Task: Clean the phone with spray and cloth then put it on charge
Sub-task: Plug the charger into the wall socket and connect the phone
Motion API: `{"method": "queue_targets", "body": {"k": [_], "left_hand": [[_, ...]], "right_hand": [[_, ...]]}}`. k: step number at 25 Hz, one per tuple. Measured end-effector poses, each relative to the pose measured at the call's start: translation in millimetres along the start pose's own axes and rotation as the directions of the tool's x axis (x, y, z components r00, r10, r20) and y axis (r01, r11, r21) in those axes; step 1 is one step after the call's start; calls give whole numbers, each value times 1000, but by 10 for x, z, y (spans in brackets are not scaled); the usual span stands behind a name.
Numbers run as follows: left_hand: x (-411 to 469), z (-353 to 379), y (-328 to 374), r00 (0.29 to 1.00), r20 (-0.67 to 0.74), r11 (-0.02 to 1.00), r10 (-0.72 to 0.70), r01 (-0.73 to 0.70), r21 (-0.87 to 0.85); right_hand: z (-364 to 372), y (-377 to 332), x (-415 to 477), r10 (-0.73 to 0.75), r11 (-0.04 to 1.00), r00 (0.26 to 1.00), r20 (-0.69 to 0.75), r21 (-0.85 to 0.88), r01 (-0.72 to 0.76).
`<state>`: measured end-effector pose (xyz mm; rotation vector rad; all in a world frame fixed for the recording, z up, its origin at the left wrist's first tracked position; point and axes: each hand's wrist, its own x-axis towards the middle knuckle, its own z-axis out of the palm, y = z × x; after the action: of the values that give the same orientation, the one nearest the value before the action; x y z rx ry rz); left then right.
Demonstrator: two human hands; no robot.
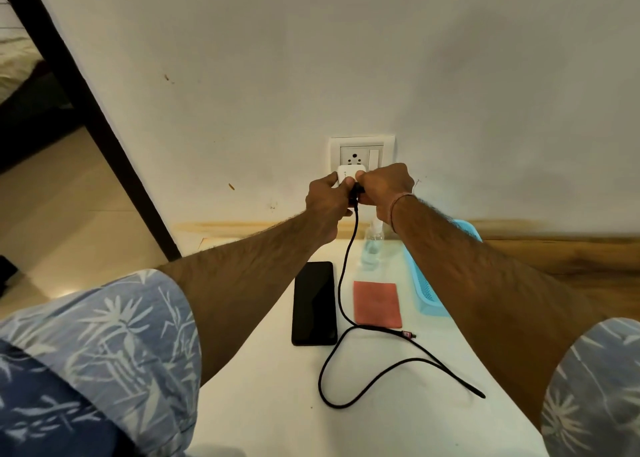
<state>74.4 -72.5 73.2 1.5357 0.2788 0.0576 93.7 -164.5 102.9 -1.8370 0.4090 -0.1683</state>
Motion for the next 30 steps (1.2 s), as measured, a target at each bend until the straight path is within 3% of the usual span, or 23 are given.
{"method": "queue_targets", "body": {"k": [15, 30], "left_hand": [[-4, 44, -11, 996, -13, 989, 84, -81, 127], [130, 96, 73, 994, -99, 990, 47, -33, 139]], "right_hand": [[30, 33, 16, -7, 1000, 996, -92, -31, 4], [58, 1, 147, -27, 999, 993, -115, -23, 24]]}}
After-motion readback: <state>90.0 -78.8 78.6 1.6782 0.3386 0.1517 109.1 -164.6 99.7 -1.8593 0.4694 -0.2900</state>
